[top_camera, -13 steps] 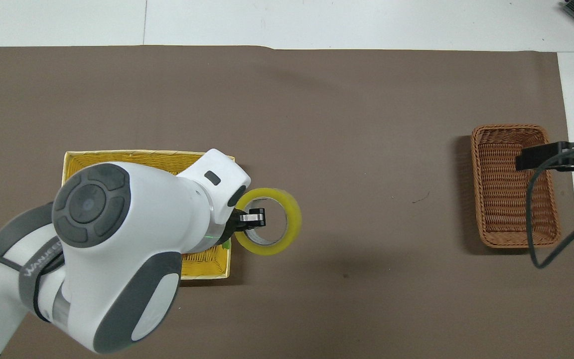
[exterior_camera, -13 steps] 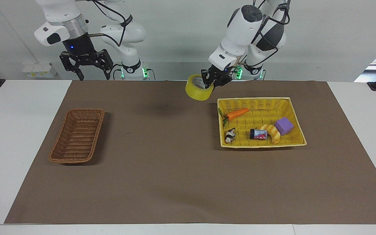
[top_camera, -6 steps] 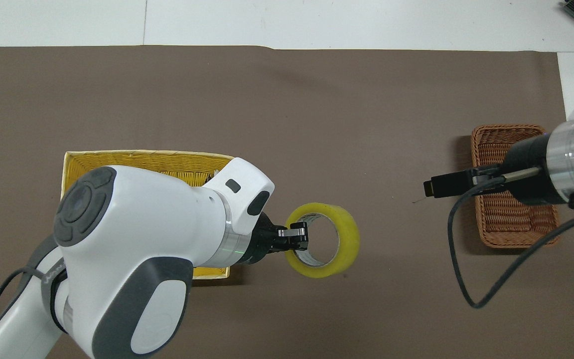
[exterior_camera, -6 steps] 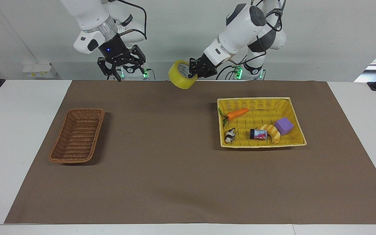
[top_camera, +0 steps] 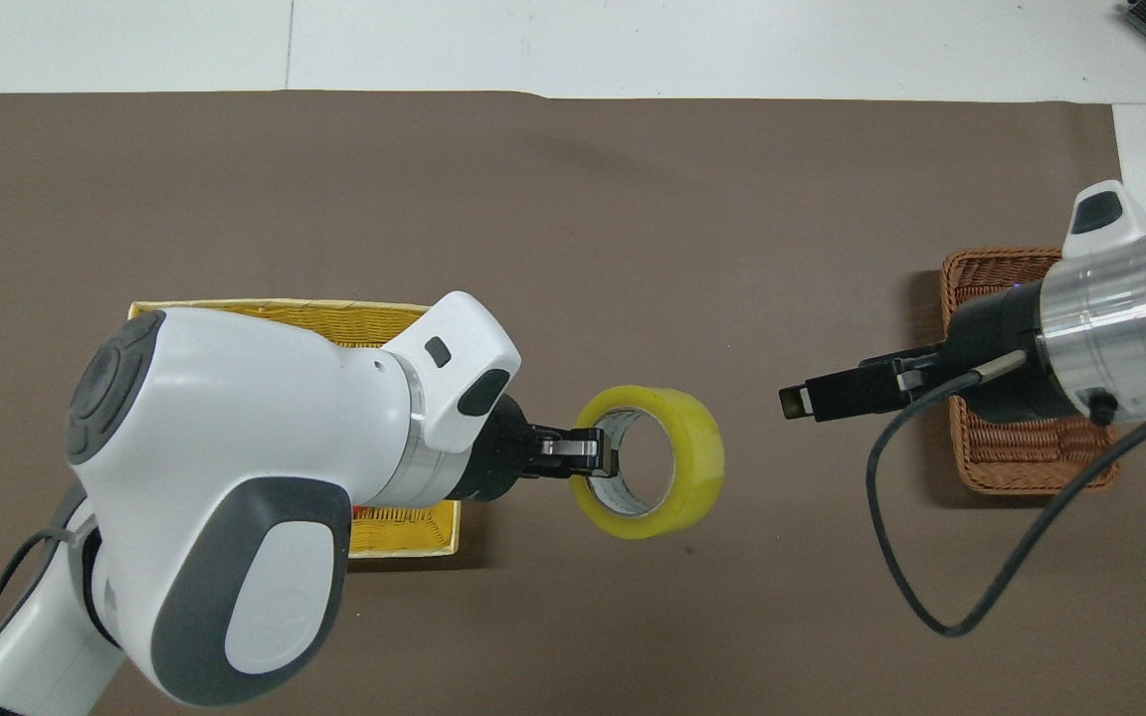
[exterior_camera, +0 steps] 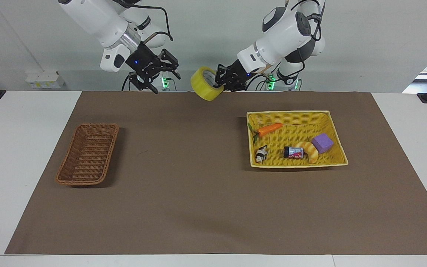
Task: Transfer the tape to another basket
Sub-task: 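Lift the tape with the left gripper while the right gripper approaches, then grasp the tape with the right gripper while the left gripper releases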
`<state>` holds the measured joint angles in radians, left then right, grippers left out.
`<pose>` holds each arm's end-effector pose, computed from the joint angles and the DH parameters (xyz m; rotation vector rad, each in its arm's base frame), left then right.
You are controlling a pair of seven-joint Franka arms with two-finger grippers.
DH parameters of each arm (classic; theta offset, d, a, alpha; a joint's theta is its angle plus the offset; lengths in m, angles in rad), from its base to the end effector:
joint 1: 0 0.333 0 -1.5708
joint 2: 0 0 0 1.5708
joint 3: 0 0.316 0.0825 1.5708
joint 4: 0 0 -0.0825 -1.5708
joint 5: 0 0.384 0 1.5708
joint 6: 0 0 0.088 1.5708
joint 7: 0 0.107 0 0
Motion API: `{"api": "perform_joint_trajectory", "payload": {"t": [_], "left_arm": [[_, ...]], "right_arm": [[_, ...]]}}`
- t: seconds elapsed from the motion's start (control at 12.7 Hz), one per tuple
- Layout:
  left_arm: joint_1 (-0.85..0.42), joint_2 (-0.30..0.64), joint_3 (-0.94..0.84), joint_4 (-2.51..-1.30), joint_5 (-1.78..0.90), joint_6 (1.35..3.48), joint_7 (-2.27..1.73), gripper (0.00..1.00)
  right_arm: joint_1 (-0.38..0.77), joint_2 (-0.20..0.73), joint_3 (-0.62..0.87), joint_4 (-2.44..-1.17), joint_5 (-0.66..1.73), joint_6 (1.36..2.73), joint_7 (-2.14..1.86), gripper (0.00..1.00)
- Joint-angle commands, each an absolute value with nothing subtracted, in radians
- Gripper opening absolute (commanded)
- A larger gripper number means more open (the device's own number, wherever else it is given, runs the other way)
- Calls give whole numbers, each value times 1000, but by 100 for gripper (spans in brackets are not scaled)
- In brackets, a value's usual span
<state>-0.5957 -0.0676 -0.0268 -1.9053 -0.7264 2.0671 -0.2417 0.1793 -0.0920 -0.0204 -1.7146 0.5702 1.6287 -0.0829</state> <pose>0.4399 -0.3589 0.5606 2.4351 -0.1194 -0.1051 0.5151 0.1376 0.6275 -2.5564 -0.2691 0.0209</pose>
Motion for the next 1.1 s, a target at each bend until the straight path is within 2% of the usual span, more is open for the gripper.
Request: {"api": "perform_joint_trajectory", "payload": {"t": [0.0,0.47,0.71,0.79,0.87,0.94,1.02], "left_arm": [[-604,-81,-25,-1921,-752,2095,-219,0],[-623,-80,-41,-1921,-753,2170,-241,0],[-640,-83,-49,-1914,-753,2243,-279,0],[-640,-87,-49,-1913,-753,2261,-285,0],[-640,-87,-49,-1913,-753,2269,-288,0],[-640,-89,-49,-1916,-753,2263,-288,0],[-640,-94,-49,-1919,-753,2257,-288,0]], "right_arm": [[208,-124,-20,-1753,633,1660,-104,100],[287,-130,-20,-1811,634,1805,-80,100],[307,-137,-21,-1832,615,1806,-115,100],[307,-135,-21,-1832,612,1807,-115,94],[307,-133,-21,-1830,612,1807,-109,49],[307,-132,-21,-1829,612,1807,-95,22],[307,-130,-21,-1825,611,1807,-68,0]]}}
